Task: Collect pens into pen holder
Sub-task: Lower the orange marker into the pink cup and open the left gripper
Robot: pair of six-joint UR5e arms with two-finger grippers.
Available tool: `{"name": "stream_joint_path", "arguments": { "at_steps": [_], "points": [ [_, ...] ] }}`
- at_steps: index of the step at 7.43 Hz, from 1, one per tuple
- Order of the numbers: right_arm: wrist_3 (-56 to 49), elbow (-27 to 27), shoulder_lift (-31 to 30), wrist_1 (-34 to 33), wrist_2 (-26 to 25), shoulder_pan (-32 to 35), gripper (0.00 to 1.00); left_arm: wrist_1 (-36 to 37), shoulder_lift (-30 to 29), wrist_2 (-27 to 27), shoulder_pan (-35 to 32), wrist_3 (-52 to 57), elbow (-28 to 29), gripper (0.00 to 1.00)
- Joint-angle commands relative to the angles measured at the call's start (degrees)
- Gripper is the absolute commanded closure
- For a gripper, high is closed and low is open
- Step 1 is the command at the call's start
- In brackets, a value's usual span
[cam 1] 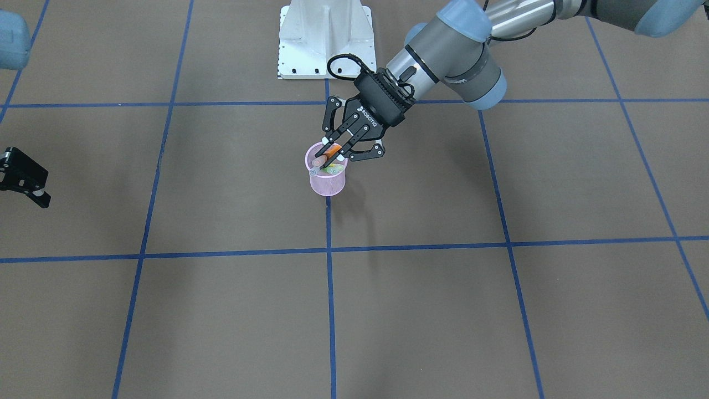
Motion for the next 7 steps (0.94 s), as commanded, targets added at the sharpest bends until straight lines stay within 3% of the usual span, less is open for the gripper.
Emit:
{"name": "stream_joint_path", "arguments": {
  "at_steps": [1,2,3,4,5,7],
  "points": [
    [-0.4,-0.1,-0.2,0.0,0.0,0.3,0.00,-6.2,0.2,4.5,2.8,0.2,3.5,1.00],
    [-0.4,-0.1,-0.1,0.0,0.0,0.3,0.00,-6.2,0.6,4.5,3.0,0.1,3.5,1.00],
    [-0.4,0.0,-0.1,0.0,0.0,0.3,0.00,-6.2,0.6,4.5,3.0,0.1,3.5,0.88],
    [-0.4,-0.1,-0.1,0.0,0.0,0.3,0.00,-6.2,0.6,4.4,3.0,0.0,3.5,0.32],
    [-0.4,-0.1,-0.1,0.0,0.0,0.3,0.00,-6.1,0.5,4.5,3.3,-0.8,3.5,0.00],
    [-0.4,-0.1,-0.2,0.0,0.1,0.5,0.00,-6.2,0.7,4.5,3.5,-5.8,3.4,0.00]
  ]
}}
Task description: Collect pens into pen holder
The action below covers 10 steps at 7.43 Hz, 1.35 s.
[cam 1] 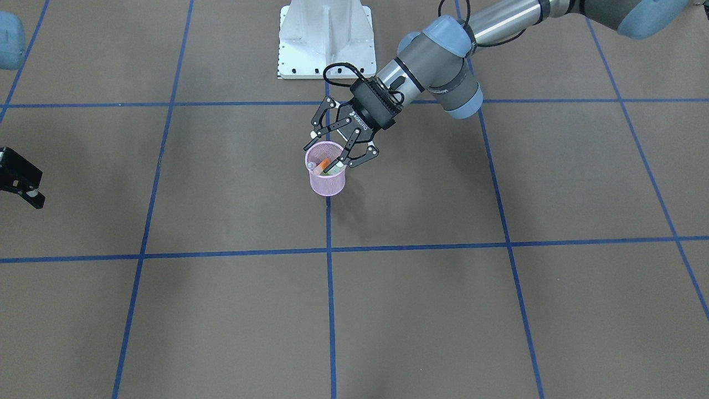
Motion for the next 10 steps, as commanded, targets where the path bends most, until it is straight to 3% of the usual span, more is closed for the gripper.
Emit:
{"name": "stream_joint_path", "arguments": {
  "at_steps": [1,2,3,5,6,8,10],
  "points": [
    [-0.2,-0.3,-0.1,0.0,0.1,0.7,0.00,0.4,0.4,-0.1,-0.2,-2.9,-0.4,0.00],
    [-3.0,-2.3,-0.1,0.0,1.6,2.6,0.00,2.4,3.4,-0.9,-1.0,-2.4,-1.3,0.00],
    [-9.5,-5.5,-0.3,0.0,4.4,6.0,0.00,9.7,5.9,-6.2,-4.4,-2.2,-4.5,0.00],
    [-20.2,-9.1,-4.5,0.2,5.0,12.4,0.00,32.6,8.9,-17.2,-12.8,-1.1,-15.6,0.00],
    [-25.2,-9.2,-8.2,0.2,4.9,14.9,0.00,43.7,10.5,-22.2,-15.5,6.1,-20.8,0.00],
    [-34.8,-9.8,-16.8,0.8,4.0,18.1,0.00,60.7,16.2,-25.8,-21.8,19.1,-28.7,0.00],
    [-37.2,-10.6,-22.9,0.8,3.9,21.1,0.00,66.7,23.0,-33.5,-33.9,35.7,-28.4,0.00]
  ]
}}
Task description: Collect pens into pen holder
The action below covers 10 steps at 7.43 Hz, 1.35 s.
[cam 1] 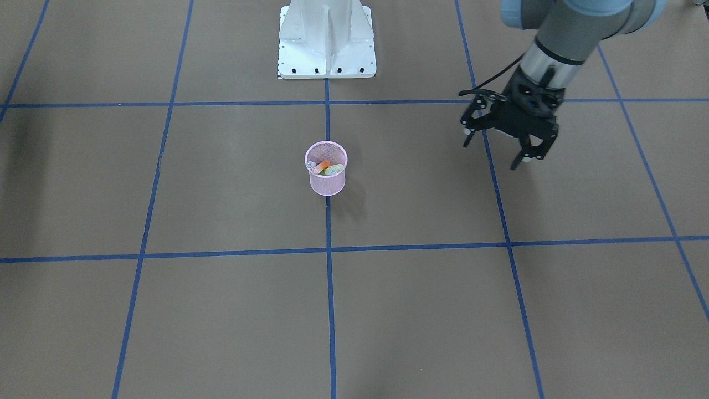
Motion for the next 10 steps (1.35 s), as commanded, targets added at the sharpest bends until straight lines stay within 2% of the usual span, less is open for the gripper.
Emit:
{"name": "stream_joint_path", "arguments": {
  "at_steps": [1,3,4,6,8,10],
  "points": [
    [-1.6,-0.4,-5.4,0.2,-0.2,2.4,0.00,5.0,8.4,-9.2,-14.9,18.2,1.3,0.00],
    [-1.4,-0.9,-6.1,0.3,-0.7,2.4,0.00,11.3,12.6,-11.1,-26.6,32.8,4.1,0.00],
    [-1.4,-1.1,-6.1,0.3,-0.7,2.4,0.00,12.7,16.2,-10.5,-28.3,36.0,4.9,0.00],
    [-1.3,-1.1,-5.9,0.3,-0.7,2.4,0.00,13.1,17.9,-9.4,-33.8,36.4,12.0,0.00],
    [-0.8,-2.1,-5.8,0.3,-0.6,2.4,0.00,12.5,20.8,-9.5,-33.9,35.8,14.7,0.00],
    [-0.9,-2.1,-5.3,0.3,-0.6,2.4,0.00,12.3,23.0,-9.7,-34.9,36.1,13.9,0.00]
  ]
}}
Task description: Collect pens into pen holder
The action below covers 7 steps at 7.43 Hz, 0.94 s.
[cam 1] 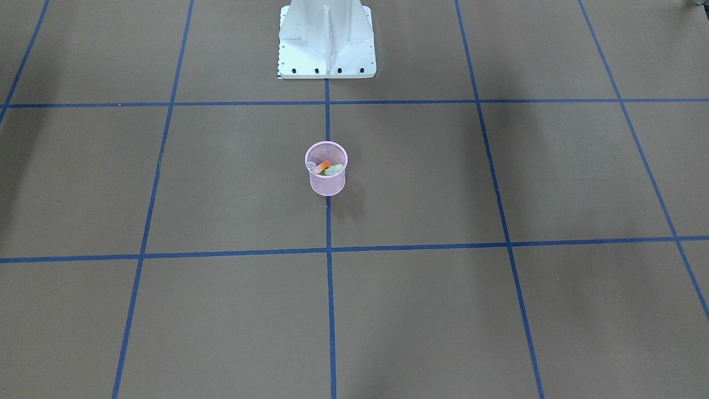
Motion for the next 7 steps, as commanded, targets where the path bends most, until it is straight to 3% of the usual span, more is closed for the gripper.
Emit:
{"name": "stream_joint_path", "arguments": {
  "at_steps": [1,7],
  "points": [
    [0.0,0.5,0.4,0.0,0.0,0.0,0.00,0.0,2.1,-0.3,-0.9,-0.1,-1.0,0.00],
    [-0.5,1.2,-0.2,0.2,0.0,0.0,0.00,-0.2,1.8,0.0,-0.5,0.2,-0.6,0.00]
  ]
}}
